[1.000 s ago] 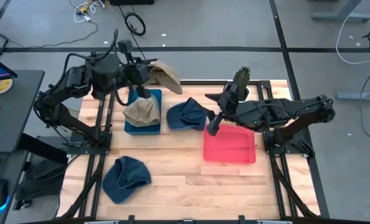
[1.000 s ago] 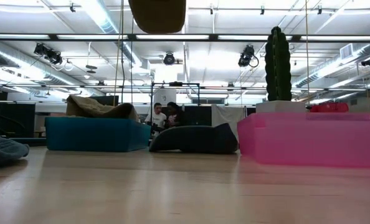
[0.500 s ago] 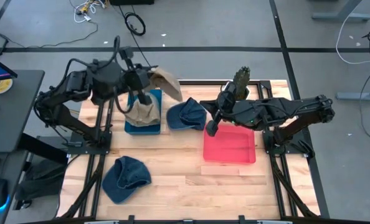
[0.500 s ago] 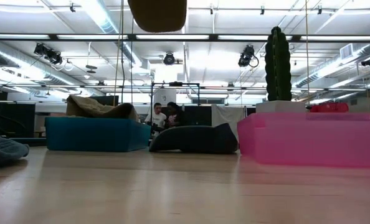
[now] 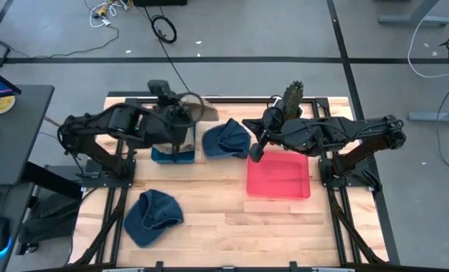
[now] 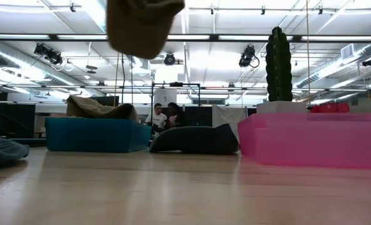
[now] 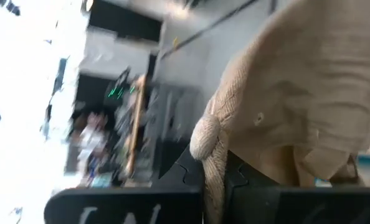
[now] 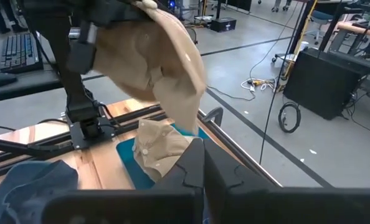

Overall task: Pick & Place hat
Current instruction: Put the brown cap into the blue bin

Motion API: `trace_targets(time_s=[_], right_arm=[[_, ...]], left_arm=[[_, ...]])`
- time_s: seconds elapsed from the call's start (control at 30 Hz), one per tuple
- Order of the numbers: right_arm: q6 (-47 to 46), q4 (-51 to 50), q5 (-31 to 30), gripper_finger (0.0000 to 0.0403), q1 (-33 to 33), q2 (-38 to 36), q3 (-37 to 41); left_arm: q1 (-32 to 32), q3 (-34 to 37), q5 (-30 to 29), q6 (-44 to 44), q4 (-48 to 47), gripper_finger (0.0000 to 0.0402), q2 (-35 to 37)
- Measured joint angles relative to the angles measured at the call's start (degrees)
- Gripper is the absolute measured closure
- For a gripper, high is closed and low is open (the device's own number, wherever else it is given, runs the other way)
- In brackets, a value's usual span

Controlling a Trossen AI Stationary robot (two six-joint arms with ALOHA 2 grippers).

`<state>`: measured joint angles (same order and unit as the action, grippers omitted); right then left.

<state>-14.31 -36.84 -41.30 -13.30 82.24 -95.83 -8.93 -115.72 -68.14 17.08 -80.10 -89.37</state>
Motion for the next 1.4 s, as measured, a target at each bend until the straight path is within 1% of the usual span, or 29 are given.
trace_targets(time_s=[0.07, 0.1, 0.17, 0.27, 0.43, 0.53, 0.63, 0.7, 0.8, 0.87, 0.93, 1.0, 1.1, 1.17, 1.2, 1.27, 1.33, 1.4], right_arm=[[0.02, 0.00, 0.06, 0.0402, -0.02, 0.00, 0.00], [0.02, -0.02, 0.07, 0.0402, -0.02, 0.00, 0.00], [0.02, -0.01, 0.24, 0.0402, -0.02, 0.00, 0.00], [0.02, -0.02, 0.28, 0.0402, -0.02, 0.02, 0.00], [0.02, 0.23, 0.31, 0.0403, 0.04, 0.04, 0.00], [0.02, 0.54, 0.42, 0.0403, 0.47, 0.04, 0.00], [0.02, 0.98, 0.43, 0.0403, 1.10, 0.04, 0.00], [0.01, 1.34, 1.53, 0.0403, 1.77, 0.04, 0.00], [0.01, 1.72, 3.57, 0.0403, 2.82, 0.04, 0.00], [0.02, 2.05, 4.39, 0.0403, 3.47, 0.04, 0.00], [0.03, 2.49, 4.94, 0.0403, 4.02, 0.04, 0.00], [0.24, 2.90, 4.94, 0.0403, 4.39, 0.04, 0.00], [0.80, 3.48, 5.07, 0.0403, 4.63, 0.04, 0.00], [1.35, 4.06, 5.58, 0.0403, 4.63, 0.04, 0.00], [1.44, 4.11, 6.01, 0.0403, 4.63, 0.04, 0.00], [1.36, 4.09, 6.38, 0.0403, 4.61, 0.04, 0.00], [1.35, 4.07, 6.40, 0.0403, 4.59, 0.04, 0.00], [1.29, 4.07, 6.38, 0.0403, 4.59, 0.04, 0.00]], left_arm=[[-0.41, 0.00, -3.22, -7.24, -8.34, 0.0398, -0.33], [-0.96, 0.15, -4.80, -10.53, -10.08, 0.0398, -0.33], [-2.06, 2.41, -7.78, -11.01, -8.42, 0.0398, 1.08], [-4.17, 6.06, -9.41, -13.32, -9.19, 0.0398, 5.04], [-7.26, 17.03, -9.39, -19.87, -9.34, 0.0398, 12.94], [-7.51, 23.24, -9.63, -24.23, -9.14, 0.0398, 17.09], [-6.87, 28.40, -11.14, -24.61, -9.07, 0.0398, 19.92], [-5.92, 31.35, -11.78, -23.72, -8.98, 0.0398, 21.25], [-4.37, 35.13, -11.54, -24.12, -7.68, 0.0398, 23.46], [-3.83, 37.04, -9.97, -23.74, -5.62, 0.0398, 24.89], [-3.60, 38.55, -7.76, -22.18, -1.76, 0.0397, 26.07], [-3.61, 39.58, -4.95, -17.60, 4.36, 0.0397, 27.20], [-3.45, 40.86, 1.29, -6.57, 16.36, 0.0398, 28.88], [-2.27, 42.43, 5.93, 2.97, 24.93, 0.0398, 29.91], [-1.35, 43.29, 8.27, 7.66, 28.99, 0.0398, 30.42], [1.22, 45.01, 13.15, 14.02, 34.73, 0.0398, 31.58], [4.67, 46.52, 16.33, 18.15, 39.43, 0.0398, 32.62], [8.17, 47.86, 19.09, 21.27, 41.28, 0.0398, 33.48]])
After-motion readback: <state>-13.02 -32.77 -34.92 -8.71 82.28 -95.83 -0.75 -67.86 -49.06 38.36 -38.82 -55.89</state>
